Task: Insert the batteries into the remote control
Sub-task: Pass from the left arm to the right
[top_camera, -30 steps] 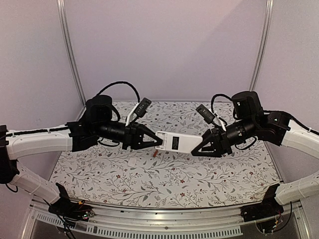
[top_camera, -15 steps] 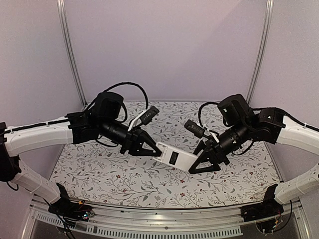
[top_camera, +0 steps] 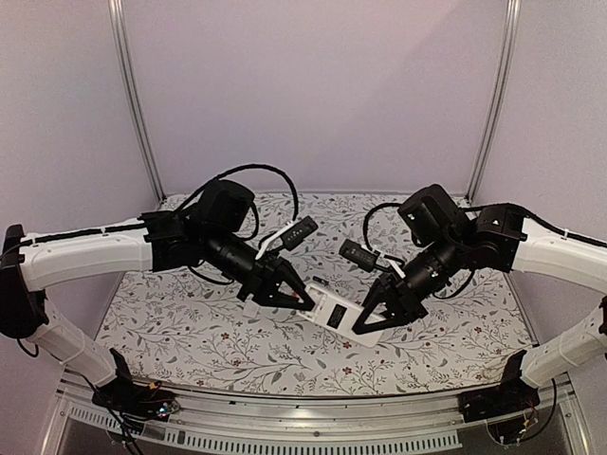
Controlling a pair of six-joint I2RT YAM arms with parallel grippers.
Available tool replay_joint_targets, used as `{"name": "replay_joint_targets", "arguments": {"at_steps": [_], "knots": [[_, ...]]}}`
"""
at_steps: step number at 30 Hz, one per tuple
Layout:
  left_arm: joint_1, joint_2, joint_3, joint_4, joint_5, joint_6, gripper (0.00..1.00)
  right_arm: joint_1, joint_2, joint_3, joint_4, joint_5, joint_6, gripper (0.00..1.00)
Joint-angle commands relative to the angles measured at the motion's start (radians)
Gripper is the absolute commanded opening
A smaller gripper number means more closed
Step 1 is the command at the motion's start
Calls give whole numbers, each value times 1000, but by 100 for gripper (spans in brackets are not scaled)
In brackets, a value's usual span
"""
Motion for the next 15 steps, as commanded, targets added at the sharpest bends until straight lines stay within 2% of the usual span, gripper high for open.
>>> {"name": "replay_joint_targets", "arguments": {"at_steps": [1, 2, 3, 4, 6, 8, 10, 15], "knots": [[-15, 5, 23, -27, 1, 33, 0, 10, 3, 16, -15, -14, -8, 13], [-14, 4, 21, -26, -11, 32, 0, 10, -1, 15, -16, -13, -8, 8], [-13, 2, 20, -25, -28, 29, 6, 10, -4, 13, -16, -9, -7, 4], [-11, -3, 16, -25, -55, 20, 17, 9, -8, 8, -14, -1, -5, 0], [5, -12, 1, -15, -87, -4, 36, 9, -22, -8, 0, 23, 5, 0], [28, -34, -20, 10, -136, -37, 50, 1, -41, -43, 38, 53, 37, 0], [58, -63, -46, 25, -192, -65, 56, -17, -68, -77, 71, 75, 70, 0], [143, -150, -118, 58, -393, -132, 64, -113, -151, -167, 134, 120, 159, 0]]}}
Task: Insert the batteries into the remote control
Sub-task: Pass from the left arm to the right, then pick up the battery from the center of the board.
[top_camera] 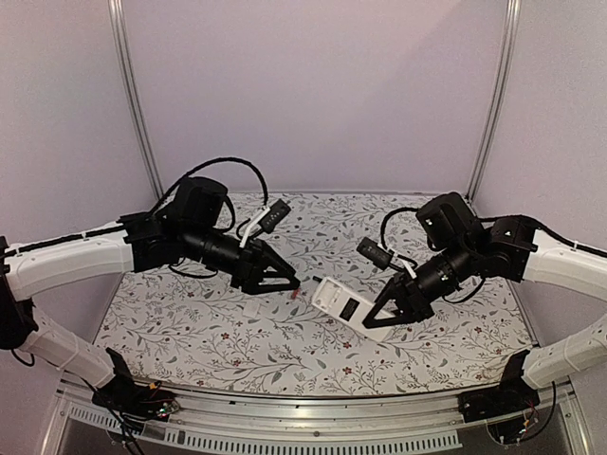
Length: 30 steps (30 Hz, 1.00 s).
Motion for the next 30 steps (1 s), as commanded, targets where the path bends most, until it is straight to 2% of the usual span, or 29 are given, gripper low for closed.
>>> {"name": "replay_joint_targets", "arguments": {"at_steps": [1, 5, 9, 15, 19, 24, 30], "knots": [[78, -70, -52, 32, -240, -69, 64, -79, -84, -72, 72, 65, 82, 0], [95, -24, -23, -74, -463, -65, 64, -152, -116, -129, 75, 104, 108, 0], [96, 114, 85, -238, -600, -62, 57, -197, -127, -174, 76, 130, 130, 0], [88, 276, 180, -293, -638, -62, 52, -246, -136, -220, 74, 165, 148, 0], [71, 379, 257, -299, -607, -12, 50, -282, -135, -245, 74, 160, 156, 0], [45, 535, 423, -378, -544, 184, 56, -305, -140, -261, 77, 145, 156, 0], [22, 735, 680, -535, -590, 454, 63, -324, -153, -279, 80, 134, 161, 0]]}}
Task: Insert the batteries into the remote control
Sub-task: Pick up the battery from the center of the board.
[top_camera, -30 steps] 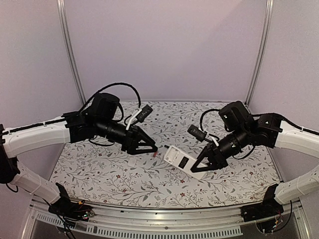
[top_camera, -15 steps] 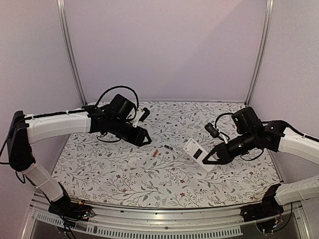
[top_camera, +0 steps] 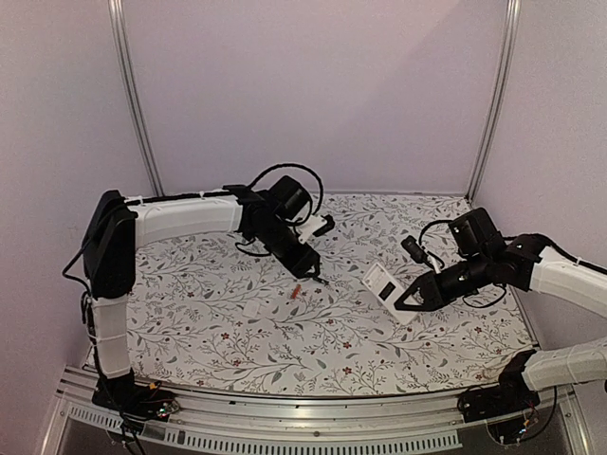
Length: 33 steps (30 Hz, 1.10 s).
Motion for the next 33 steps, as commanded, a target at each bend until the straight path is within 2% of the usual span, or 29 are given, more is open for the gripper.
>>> {"name": "replay_joint_targets", "arguments": {"at_steps": [1, 6, 11, 22, 33], "knots": [[-23, 121, 150, -147, -23, 261, 65, -13, -28, -23, 22, -15, 10, 0], [-22, 205, 243, -196, -7, 405, 67, -18, -46, -31, 22, -15, 17, 0], [-17, 254, 292, -200, 6, 483, 66, -25, -47, -33, 24, -21, 17, 0], [11, 353, 412, -199, 62, 568, 61, -48, -41, -34, 30, -48, 14, 0], [23, 448, 499, -246, 58, 619, 52, -60, -32, -37, 38, -65, 17, 0]]}}
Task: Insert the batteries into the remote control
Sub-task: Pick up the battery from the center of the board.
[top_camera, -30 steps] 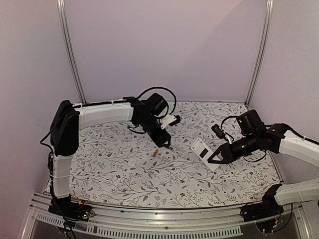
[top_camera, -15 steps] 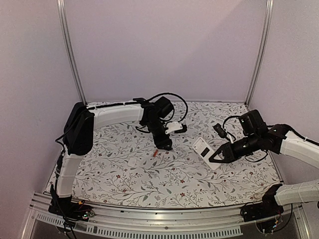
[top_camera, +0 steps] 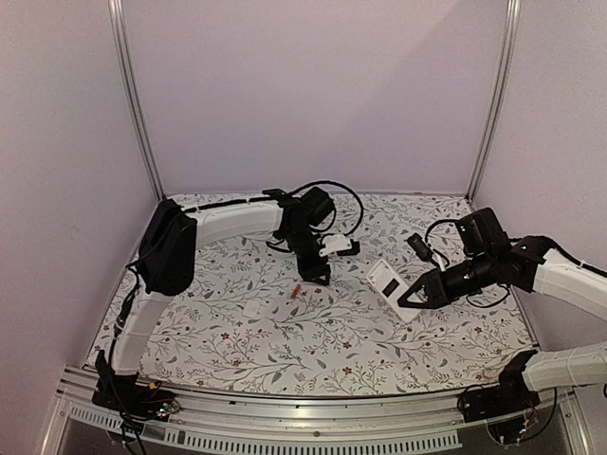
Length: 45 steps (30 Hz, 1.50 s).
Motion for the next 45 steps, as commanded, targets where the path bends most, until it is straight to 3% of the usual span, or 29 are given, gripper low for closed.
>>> {"name": "replay_joint_targets", "arguments": {"at_steps": [1, 7, 18, 31, 34, 38, 45], "knots": [[15, 44, 37, -43, 11, 39, 51, -11, 0, -14, 23, -22, 4, 0], [22, 72, 49, -44, 9, 62, 45, -15, 2, -14, 23, -26, 7, 0], [22, 95, 47, -49, 1, 105, 20, -18, -1, -15, 24, -29, 7, 0], [-1, 95, 33, -32, -40, 109, 6, -20, -11, -15, 24, -29, 7, 0], [0, 84, 46, -17, -14, 63, 0, -19, -18, -14, 23, -26, 11, 0], [6, 17, 27, 56, 63, -61, 0, -19, -36, -12, 19, -25, 13, 0], [24, -174, -137, 280, 160, -372, 0, -19, -49, -8, 18, -22, 15, 0]]}}
